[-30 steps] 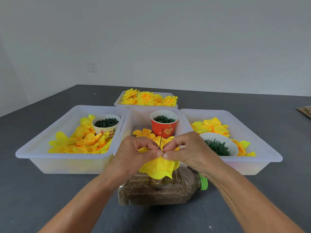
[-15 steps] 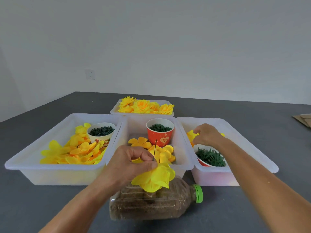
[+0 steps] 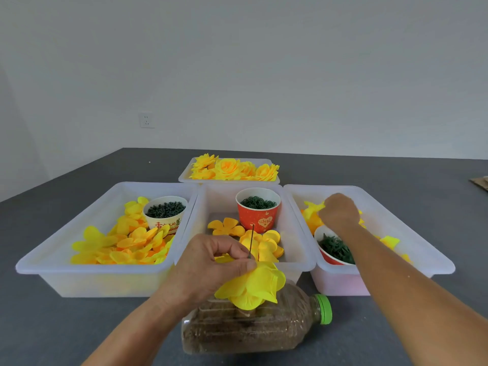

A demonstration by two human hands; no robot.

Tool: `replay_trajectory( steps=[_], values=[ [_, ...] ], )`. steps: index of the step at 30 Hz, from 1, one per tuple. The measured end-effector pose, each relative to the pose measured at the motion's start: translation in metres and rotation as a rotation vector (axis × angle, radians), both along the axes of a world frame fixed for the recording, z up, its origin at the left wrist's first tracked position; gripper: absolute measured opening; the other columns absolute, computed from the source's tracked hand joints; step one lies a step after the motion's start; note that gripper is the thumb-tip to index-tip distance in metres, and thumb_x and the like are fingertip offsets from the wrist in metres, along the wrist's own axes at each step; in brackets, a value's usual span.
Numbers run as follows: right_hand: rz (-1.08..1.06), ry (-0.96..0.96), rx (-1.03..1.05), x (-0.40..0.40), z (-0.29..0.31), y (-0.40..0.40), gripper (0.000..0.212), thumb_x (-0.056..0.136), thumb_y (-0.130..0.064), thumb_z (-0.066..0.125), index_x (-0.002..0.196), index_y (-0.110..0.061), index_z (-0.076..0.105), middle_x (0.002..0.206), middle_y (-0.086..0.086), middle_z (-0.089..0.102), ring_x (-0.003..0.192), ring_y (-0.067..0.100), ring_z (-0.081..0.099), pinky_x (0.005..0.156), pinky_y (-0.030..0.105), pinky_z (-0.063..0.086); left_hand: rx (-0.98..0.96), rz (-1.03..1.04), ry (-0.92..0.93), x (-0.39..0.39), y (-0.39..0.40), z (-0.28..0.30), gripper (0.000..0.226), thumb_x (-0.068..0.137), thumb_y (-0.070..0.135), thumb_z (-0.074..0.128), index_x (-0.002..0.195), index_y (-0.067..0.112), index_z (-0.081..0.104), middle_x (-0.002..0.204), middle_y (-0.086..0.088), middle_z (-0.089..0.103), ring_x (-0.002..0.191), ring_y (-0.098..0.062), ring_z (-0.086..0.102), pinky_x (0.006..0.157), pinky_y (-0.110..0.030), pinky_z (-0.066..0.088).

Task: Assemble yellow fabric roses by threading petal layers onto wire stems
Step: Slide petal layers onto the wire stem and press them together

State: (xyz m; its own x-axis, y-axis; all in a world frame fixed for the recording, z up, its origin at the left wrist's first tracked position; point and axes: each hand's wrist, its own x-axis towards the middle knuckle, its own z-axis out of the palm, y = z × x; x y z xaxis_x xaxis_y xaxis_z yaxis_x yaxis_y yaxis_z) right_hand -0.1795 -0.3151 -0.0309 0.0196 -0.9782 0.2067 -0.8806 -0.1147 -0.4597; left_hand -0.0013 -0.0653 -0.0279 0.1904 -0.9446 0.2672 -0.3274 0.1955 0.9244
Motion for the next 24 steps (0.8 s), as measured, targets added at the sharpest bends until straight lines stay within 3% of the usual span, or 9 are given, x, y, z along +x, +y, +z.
replay_trajectory(
  steps=[2, 4, 5, 6, 10, 12, 15, 20, 24],
  values=[
    [0.011, -0.228, 0.019, -0.014, 0.008, -0.005, 0.037, 0.080, -0.011, 0.066, 0.054, -0.011, 0.039, 0.055, 0.002, 0.037, 0.060, 0.022, 0.041, 0.051, 0.023, 0.029, -0.003, 0.007, 0.001, 0.000, 0.000, 0.000, 0.009, 0.070, 0.010, 0.077, 0.064, 0.013, 0.072, 0.077, -0.001, 0.072, 0.079, -0.013, 0.066, 0.077, -0.024, 0.050],
    [0.061, -0.632, 0.062, -0.029, 0.014, -0.002, 0.042, 0.076, -0.010, 0.074, 0.058, -0.018, 0.036, 0.052, 0.000, 0.035, 0.055, 0.020, 0.033, 0.047, 0.023, 0.026, -0.001, 0.015, 0.003, -0.001, 0.001, 0.001, 0.010, 0.070, 0.009, 0.077, 0.063, 0.014, 0.072, 0.078, -0.002, 0.072, 0.080, -0.013, 0.066, 0.077, -0.024, 0.050],
    [0.072, -0.808, 0.074, -0.035, 0.018, 0.003, 0.018, 0.076, -0.008, 0.075, 0.067, -0.006, 0.059, 0.053, -0.001, 0.037, 0.054, 0.019, 0.033, 0.047, 0.021, 0.027, -0.001, 0.019, 0.010, -0.002, 0.001, 0.001, 0.010, 0.070, 0.008, 0.077, 0.063, 0.013, 0.072, 0.078, -0.003, 0.072, 0.080, -0.014, 0.066, 0.078, -0.026, 0.050],
    [0.060, -0.951, 0.106, -0.040, 0.019, 0.004, 0.034, 0.076, -0.006, 0.075, 0.096, 0.008, 0.052, 0.056, 0.000, 0.040, 0.053, 0.017, 0.034, 0.049, 0.020, 0.030, 0.000, 0.023, 0.018, -0.002, 0.001, 0.001, 0.010, 0.070, 0.008, 0.077, 0.063, 0.013, 0.072, 0.078, -0.003, 0.072, 0.080, -0.015, 0.066, 0.079, -0.028, 0.050],
    [0.069, -1.232, 0.222, -0.052, 0.024, 0.015, 0.042, 0.076, 0.001, 0.073, 0.113, -0.006, 0.056, 0.071, 0.006, 0.056, 0.058, 0.016, 0.049, 0.055, 0.024, 0.042, 0.001, 0.026, 0.016, -0.005, 0.003, 0.003, 0.015, 0.069, 0.009, 0.077, 0.058, 0.018, 0.072, 0.078, -0.004, 0.072, 0.081, -0.019, 0.065, 0.082, -0.037, 0.049],
    [0.110, -1.275, 0.270, -0.055, 0.027, 0.019, 0.035, 0.076, 0.002, 0.072, 0.095, -0.018, 0.051, 0.075, 0.006, 0.060, 0.060, 0.016, 0.053, 0.058, 0.025, 0.046, -0.004, 0.028, 0.024, -0.006, 0.003, 0.004, 0.010, 0.065, 0.017, 0.078, 0.058, 0.018, 0.072, 0.079, -0.005, 0.072, 0.081, -0.021, 0.065, 0.083, -0.039, 0.049],
    [0.213, -1.259, 0.324, -0.055, 0.032, 0.028, 0.025, 0.076, 0.002, 0.072, 0.082, -0.017, 0.056, 0.075, 0.003, 0.065, 0.059, 0.015, 0.060, 0.060, 0.026, 0.050, -0.011, 0.027, 0.029, -0.006, 0.004, 0.005, 0.009, 0.058, 0.028, 0.076, 0.059, 0.019, 0.072, 0.079, -0.005, 0.072, 0.082, -0.022, 0.066, 0.083, -0.040, 0.050],
    [0.435, -1.207, 0.457, -0.045, 0.049, 0.057, 0.015, 0.075, -0.002, 0.069, 0.082, -0.015, 0.065, 0.071, 0.002, 0.072, 0.061, 0.016, 0.069, 0.058, 0.029, 0.057, -0.008, 0.029, 0.015, -0.005, 0.003, 0.004, 0.009, 0.058, 0.030, 0.075, 0.061, 0.021, 0.073, 0.080, -0.004, 0.072, 0.084, -0.022, 0.066, 0.086, -0.041, 0.050],
    [0.582, -1.046, 0.502, -0.033, 0.060, 0.085, 0.023, 0.065, -0.012, 0.072, 0.087, -0.011, 0.068, 0.080, 0.007, 0.073, 0.068, 0.021, 0.070, 0.074, 0.040, 0.057, -0.008, 0.027, 0.009, -0.005, 0.003, 0.003, 0.010, 0.059, 0.031, 0.075, 0.061, 0.022, 0.072, 0.080, -0.003, 0.072, 0.084, -0.021, 0.066, 0.087, -0.041, 0.049]
  ],
)
